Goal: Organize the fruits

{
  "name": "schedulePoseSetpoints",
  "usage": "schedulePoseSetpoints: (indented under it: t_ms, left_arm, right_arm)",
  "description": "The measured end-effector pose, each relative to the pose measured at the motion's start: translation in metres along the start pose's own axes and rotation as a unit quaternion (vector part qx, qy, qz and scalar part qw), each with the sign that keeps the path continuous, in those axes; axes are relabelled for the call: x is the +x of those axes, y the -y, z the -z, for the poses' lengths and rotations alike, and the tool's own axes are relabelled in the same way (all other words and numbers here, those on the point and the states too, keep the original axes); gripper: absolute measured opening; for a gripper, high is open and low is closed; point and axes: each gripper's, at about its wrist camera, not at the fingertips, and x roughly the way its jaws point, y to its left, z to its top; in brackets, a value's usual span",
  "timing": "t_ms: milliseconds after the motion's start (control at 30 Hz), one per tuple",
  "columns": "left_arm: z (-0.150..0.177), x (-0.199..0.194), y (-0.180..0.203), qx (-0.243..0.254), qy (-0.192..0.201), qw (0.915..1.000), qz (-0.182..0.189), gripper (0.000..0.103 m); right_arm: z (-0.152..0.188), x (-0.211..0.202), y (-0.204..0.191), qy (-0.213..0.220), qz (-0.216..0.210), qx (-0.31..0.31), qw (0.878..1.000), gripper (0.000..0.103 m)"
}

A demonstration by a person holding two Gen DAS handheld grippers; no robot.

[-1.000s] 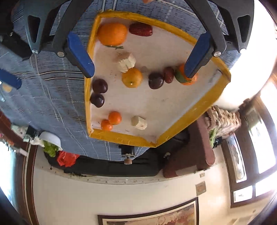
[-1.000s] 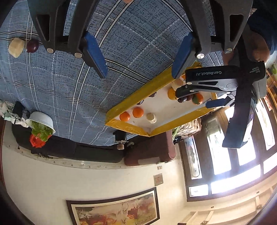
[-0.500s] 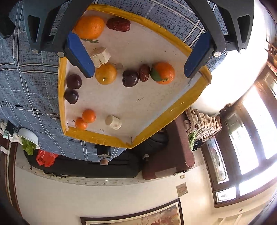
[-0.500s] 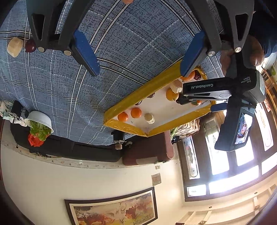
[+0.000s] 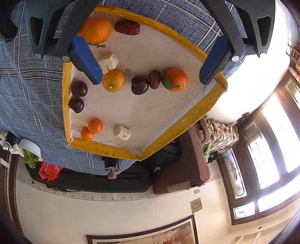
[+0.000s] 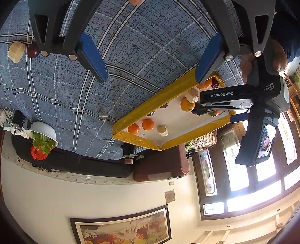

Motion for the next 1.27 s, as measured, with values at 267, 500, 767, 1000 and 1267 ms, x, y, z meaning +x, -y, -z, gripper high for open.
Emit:
schedulePoseSetpoints:
  t_ms: [267,500,767,1000,1267]
  left_arm:
    - [-0.0004,0.0002,-0.0006,-0.001,-0.001,1.0000,-0.002,0.103]
    - [-0.0002,0.0001,-0.0008,0.000,0.000,1.0000,-0.002,0.103]
    - [0.0012,0.0004,-0.0019,-0.003,-0.003,1.0000,-0.001,0.103]
    - [-0.0014,0.0020,-0.0018,0.000,-0.007,1.0000,0.006,0.103]
    - [-0.0013,-0.0053,-0.0028,0.001,0.008,1.0000,0.001,0.103]
  right_arm:
    - [0.0002,0.0001,0.0002,0.000,0.001,0.000,1.000,0.097]
    - [0.0001,0.0001,0.0002,0.000,0.001,0.000,1.000,0.097]
    - [0.0003,0.0002,0.0004,0.000,0.001,0.000,1.000,0.097]
    - [0.0003,0.0003,0.0008,-0.002,0.001,0.002,1.000,0.097]
    - [0.0001,0.0018,0.0034,-0.008,0.001,0.007,1.000,0.097]
